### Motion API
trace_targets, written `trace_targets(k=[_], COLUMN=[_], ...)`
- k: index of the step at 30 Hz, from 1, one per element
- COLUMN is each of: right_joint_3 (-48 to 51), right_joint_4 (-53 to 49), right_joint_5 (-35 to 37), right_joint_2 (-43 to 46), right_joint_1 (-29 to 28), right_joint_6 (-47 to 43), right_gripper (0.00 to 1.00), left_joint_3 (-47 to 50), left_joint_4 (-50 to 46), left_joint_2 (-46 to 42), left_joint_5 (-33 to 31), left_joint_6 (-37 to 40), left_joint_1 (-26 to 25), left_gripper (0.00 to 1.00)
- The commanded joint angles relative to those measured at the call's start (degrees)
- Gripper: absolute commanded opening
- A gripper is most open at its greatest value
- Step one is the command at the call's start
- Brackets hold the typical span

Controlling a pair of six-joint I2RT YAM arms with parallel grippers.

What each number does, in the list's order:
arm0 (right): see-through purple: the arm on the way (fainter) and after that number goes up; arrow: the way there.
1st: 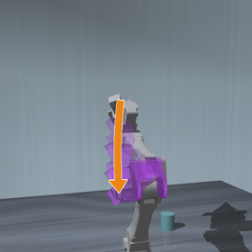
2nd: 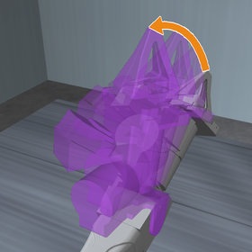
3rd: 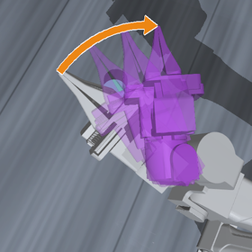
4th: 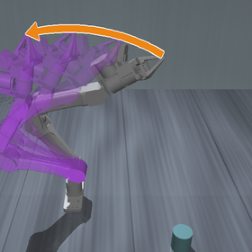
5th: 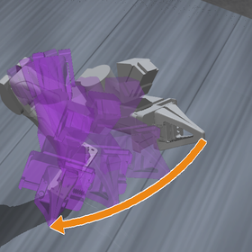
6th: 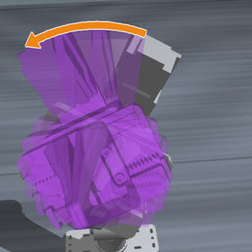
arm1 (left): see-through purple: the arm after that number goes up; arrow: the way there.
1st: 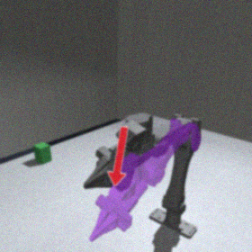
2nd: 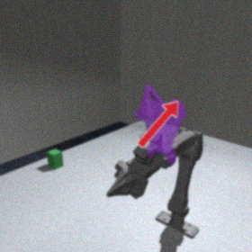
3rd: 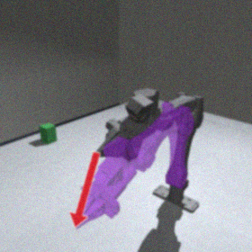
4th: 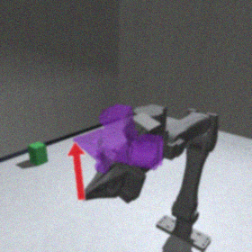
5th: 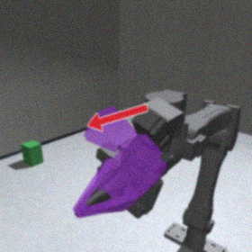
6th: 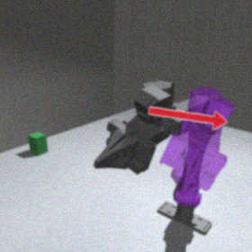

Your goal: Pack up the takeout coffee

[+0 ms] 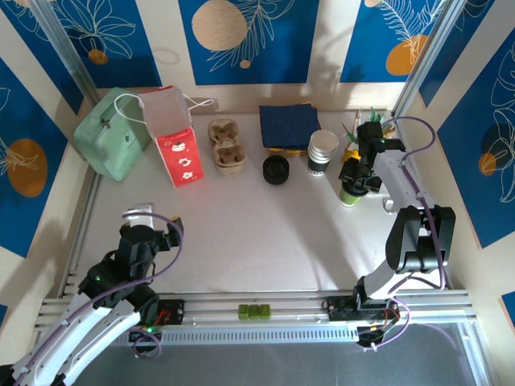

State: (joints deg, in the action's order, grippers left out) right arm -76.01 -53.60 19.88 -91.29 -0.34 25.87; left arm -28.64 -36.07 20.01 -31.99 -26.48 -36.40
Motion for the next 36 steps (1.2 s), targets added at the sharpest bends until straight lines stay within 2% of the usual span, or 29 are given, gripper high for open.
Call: trace_targets(k=[1,24,29,36], right_joint_3=[-1.92,-6.71,-8.67,-10.99], right_joint_4=[-1.52,-5.87,-8.25,-11.68], right_joint_5=[-1.96,-1.96,-2.35,-7.94], right_joint_2=[-1.13,-1.93,0.49,7.78], right_joint_1=[0.25,1.40,1.48,0.23], right_joint_6=[-0.51,-0.59,-0.69,-0.60], right_gripper=[0.73,0.86,0.86,0.85], left_joint_3=[-0.80,-0.98,-1.14,-1.04], left_joint_4=[-0.56,-1.19,-1.37,-1.06], left_joint_2=[-0.56,-0.65,-0.67,-0.27], left_joint_5=[0.31,1.13,1.31,2.34], left_joint_6=[0.02,-0.41,-0.58,-0.59], left_joint_1=[-0.26,-0.29,-0.31,-0.27], left_gripper=[0.99,0.99,0.99,0.99])
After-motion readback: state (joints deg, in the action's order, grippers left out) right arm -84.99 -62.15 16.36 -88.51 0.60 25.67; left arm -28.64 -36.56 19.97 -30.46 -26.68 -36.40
